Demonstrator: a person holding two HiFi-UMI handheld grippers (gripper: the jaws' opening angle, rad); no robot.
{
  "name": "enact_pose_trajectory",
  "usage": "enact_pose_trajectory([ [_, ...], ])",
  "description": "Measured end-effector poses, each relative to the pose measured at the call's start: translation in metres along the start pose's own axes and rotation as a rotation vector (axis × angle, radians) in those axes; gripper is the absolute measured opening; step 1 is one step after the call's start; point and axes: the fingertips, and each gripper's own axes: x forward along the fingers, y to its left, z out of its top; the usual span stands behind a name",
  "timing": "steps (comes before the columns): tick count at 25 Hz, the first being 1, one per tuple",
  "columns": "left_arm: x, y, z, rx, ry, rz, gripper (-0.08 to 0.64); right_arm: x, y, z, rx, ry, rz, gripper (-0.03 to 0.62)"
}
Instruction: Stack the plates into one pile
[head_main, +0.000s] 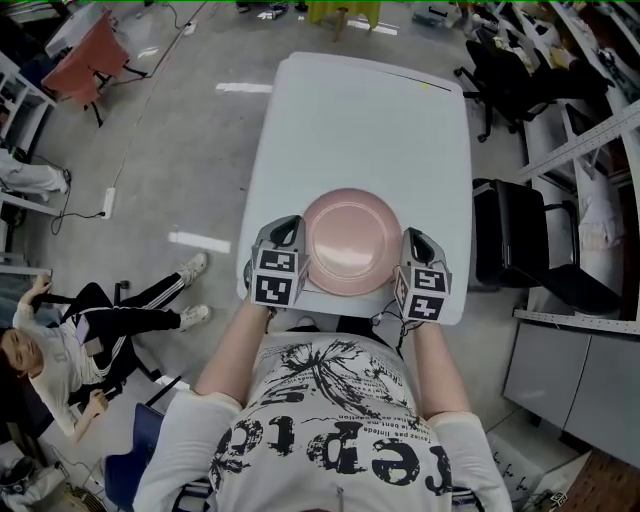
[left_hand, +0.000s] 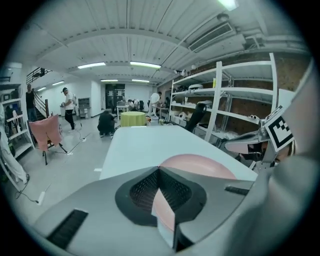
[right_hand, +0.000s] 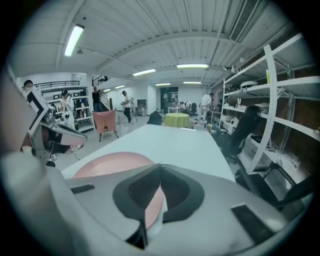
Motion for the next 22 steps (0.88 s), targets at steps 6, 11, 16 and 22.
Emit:
enact_pose_trajectory([
  [6, -0.021, -0.015, 0.052, 0.033, -0.2, -0.111, 0.002, -0.034, 0.012, 0.066, -0.079, -0.279, 0.082, 0.008],
  [11, -0.046, -0.03, 0.086, 0.087, -0.386, -0.236, 0.002, -0.055, 0.033, 0.097, -0.099, -0.416, 0.177, 0.006],
  [16, -0.061, -0.043, 0.106, 0.146, -0.509, -0.316, 0.002, -0.063, 0.044, 0.108, -0.132, -0.44, 0.216, 0.006],
  [22, -0.06, -0.044, 0.108, 0.15, -0.524, -0.329, 0.002, -0.065, 0.05, 0.109, -0.134, -0.439, 0.228, 0.006],
])
